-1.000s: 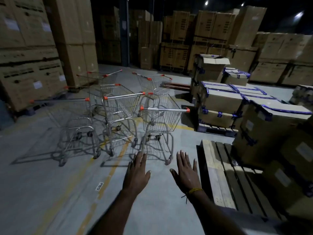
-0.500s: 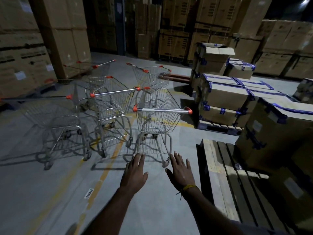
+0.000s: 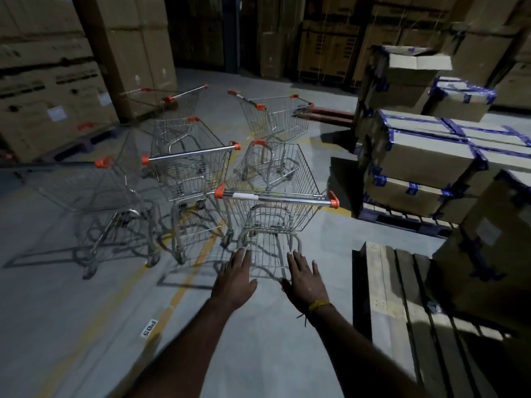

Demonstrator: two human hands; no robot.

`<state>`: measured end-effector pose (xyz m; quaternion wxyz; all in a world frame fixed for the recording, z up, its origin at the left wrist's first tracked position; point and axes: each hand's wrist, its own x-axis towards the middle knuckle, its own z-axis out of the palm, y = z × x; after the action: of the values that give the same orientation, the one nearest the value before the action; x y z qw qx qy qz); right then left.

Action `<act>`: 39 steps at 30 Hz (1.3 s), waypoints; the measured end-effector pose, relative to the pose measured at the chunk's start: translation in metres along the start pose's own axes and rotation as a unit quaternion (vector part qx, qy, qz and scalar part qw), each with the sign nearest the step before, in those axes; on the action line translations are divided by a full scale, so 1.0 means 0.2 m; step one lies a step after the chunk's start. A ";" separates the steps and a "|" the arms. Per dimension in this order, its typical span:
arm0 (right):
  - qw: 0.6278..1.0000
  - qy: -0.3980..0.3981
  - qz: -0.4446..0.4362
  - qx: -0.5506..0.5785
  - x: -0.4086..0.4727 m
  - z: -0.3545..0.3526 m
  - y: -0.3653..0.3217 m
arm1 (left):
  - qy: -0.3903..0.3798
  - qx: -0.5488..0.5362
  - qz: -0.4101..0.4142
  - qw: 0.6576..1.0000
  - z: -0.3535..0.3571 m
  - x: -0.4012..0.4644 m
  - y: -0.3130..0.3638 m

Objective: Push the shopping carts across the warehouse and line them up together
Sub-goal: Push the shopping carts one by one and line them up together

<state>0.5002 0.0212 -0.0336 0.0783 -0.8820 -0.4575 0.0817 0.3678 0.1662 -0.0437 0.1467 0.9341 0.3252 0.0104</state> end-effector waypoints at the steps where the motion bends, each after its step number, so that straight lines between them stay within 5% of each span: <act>1: 1.000 0.000 -0.003 0.003 0.05 -0.01 0.02 | 0.002 0.002 -0.004 1.000 0.00 0.05 0.00; 25: 0.998 -0.001 0.059 -0.006 1.26 -0.09 0.26 | 0.046 0.039 0.038 0.997 -0.03 1.35 -0.20; 39: 0.998 0.014 0.061 -0.026 1.36 -0.04 0.32 | 0.061 0.026 0.031 0.997 -0.07 1.48 -0.22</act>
<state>0.7076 0.2075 -0.0583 0.0569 -0.9110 -0.4037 0.0618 0.5733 0.3831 -0.0650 0.1016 0.9449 0.3046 0.0629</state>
